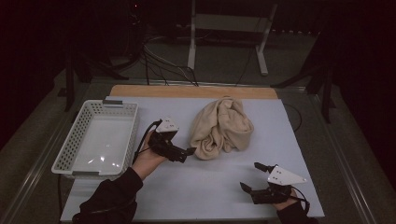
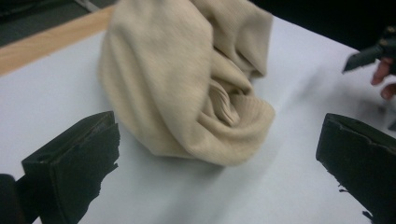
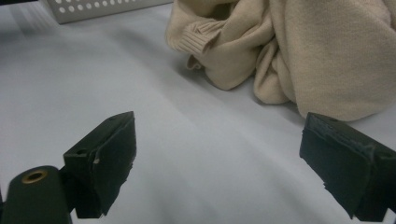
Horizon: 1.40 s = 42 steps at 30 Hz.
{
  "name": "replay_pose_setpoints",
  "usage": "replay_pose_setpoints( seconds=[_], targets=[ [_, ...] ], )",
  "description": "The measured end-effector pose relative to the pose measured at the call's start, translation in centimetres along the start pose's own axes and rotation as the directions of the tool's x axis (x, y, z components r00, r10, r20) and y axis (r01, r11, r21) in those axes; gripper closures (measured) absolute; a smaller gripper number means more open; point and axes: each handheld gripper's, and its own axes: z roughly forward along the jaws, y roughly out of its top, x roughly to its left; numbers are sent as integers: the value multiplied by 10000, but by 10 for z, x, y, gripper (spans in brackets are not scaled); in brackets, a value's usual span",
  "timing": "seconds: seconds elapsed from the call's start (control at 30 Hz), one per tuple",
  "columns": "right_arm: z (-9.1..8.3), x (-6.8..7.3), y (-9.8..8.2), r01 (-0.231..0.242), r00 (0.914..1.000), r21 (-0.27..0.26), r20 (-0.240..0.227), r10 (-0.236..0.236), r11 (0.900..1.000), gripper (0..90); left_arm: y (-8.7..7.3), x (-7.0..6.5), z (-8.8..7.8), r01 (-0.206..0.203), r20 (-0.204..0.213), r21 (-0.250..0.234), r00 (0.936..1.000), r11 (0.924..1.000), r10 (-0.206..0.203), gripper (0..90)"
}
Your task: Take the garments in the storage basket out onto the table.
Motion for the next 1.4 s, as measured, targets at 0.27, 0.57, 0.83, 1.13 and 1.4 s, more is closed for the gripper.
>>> replay_pose_setpoints(
  seconds=[0.27,0.57,0.83,1.13,1.4],
  targets=[
    [1,1,0,37,10000,31,-31,-36,10000,110,-23,-9,10,-169,504,379,9986,9991,149,2],
    [0,1,0,53,10000,23,-63,-53,10000,110,-42,-17,13,-313,808,668,9964,9973,259,2],
    [0,2,0,131,9999,0,-72,-131,9999,110,-57,-25,8,-574,1042,838,9934,9948,485,2],
    [1,3,0,175,9998,60,-136,-175,9998,110,-78,-27,-2,-581,1279,1032,9908,9930,447,2],
    [2,4,0,230,9996,68,-174,-229,9997,110,-99,-33,-16,-964,1603,1277,9842,9871,754,2]
  ],
)
